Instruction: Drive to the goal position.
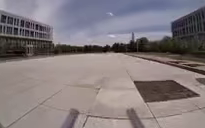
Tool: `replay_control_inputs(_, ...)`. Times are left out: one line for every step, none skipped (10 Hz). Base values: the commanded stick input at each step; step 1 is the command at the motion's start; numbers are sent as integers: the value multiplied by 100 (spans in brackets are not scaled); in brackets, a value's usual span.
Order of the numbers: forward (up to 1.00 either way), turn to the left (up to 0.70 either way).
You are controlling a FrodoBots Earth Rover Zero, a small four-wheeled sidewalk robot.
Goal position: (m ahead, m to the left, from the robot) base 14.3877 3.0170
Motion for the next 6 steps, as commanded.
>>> replay_control_inputs(50,0)
replay_control_inputs(50,0)
replay_control_inputs(50,0)
replay_control_inputs(50,0)
replay_control_inputs(50,0)
replay_control_inputs(50,0)
